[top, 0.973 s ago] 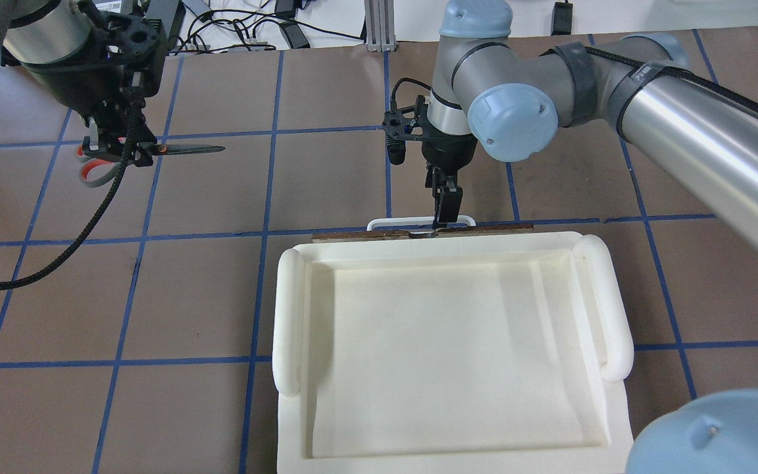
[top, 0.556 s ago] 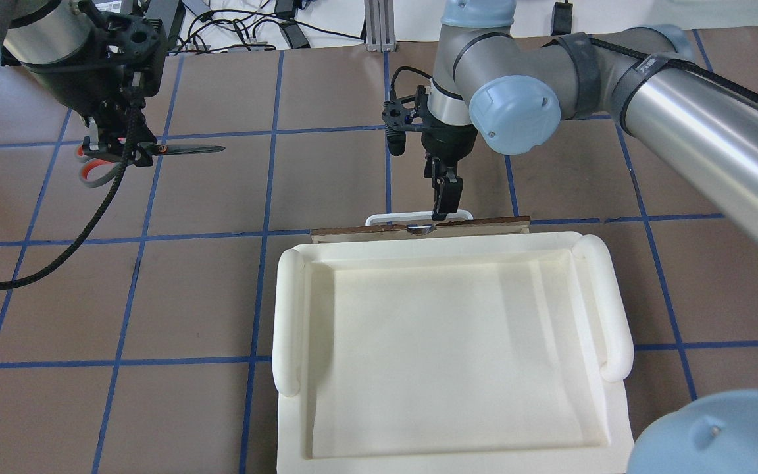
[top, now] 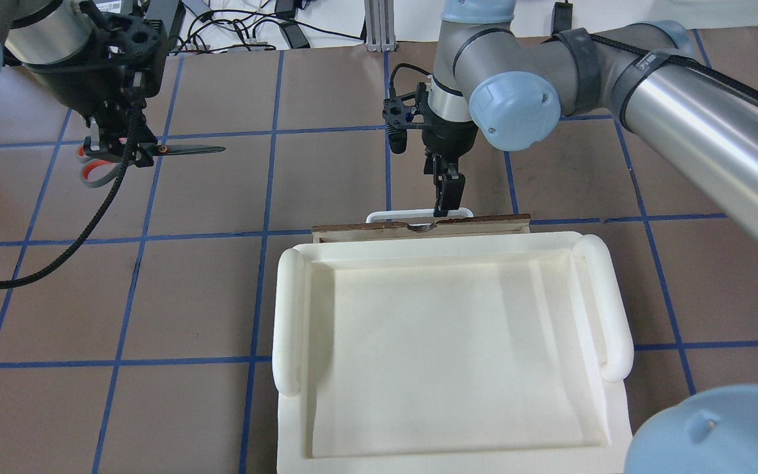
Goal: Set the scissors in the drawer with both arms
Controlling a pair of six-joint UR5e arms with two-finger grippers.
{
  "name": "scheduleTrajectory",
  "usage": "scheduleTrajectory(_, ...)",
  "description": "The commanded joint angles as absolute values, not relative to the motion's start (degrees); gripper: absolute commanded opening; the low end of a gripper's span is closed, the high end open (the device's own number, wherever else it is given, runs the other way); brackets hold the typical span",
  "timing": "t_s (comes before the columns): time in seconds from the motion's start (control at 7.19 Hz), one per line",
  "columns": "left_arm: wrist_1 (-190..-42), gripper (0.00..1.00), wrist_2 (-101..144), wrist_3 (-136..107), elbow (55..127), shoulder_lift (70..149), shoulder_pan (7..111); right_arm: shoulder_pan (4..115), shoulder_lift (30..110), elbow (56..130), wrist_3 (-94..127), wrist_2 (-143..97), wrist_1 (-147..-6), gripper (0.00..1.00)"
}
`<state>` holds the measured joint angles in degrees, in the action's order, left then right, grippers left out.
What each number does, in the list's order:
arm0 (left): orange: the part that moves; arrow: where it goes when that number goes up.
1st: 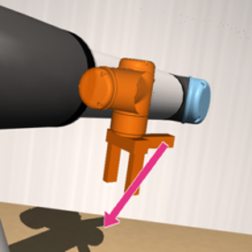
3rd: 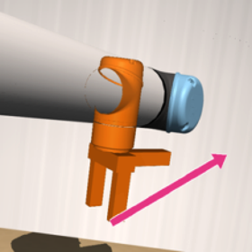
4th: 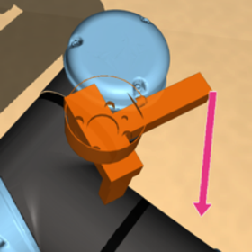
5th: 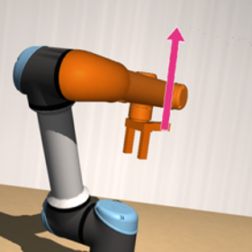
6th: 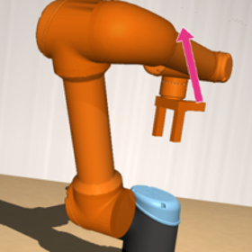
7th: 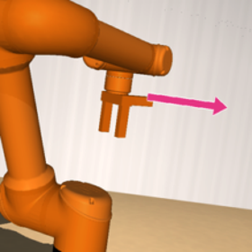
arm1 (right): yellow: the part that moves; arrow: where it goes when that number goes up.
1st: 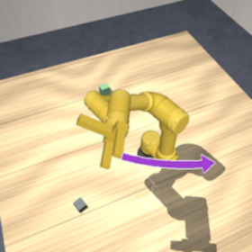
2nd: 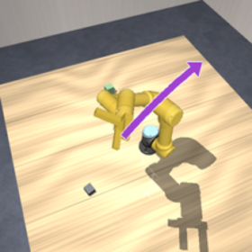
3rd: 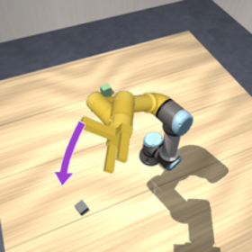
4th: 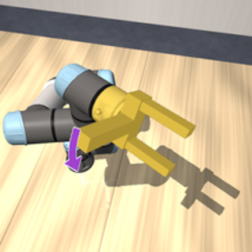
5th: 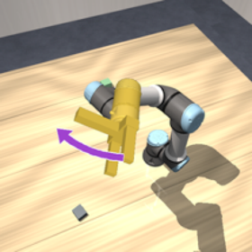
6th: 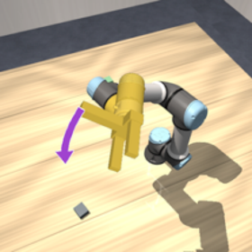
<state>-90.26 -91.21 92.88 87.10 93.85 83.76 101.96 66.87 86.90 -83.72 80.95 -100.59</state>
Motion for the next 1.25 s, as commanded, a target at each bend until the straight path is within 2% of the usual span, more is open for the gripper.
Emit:
scheduleTrajectory(0.0, -90.3, 0.0, -91.1, 92.8, 87.1, 94.3, 83.8, 102.0, 66.7, 86.8, -84.5, 80.8, -100.7, 1.0)
scheduleTrajectory(1.11, -90.3, 0.0, -90.6, 92.8, 87.1, 94.7, 83.8, 100.9, 66.4, 86.2, -85.4, 79.1, -105.0, 1.0)
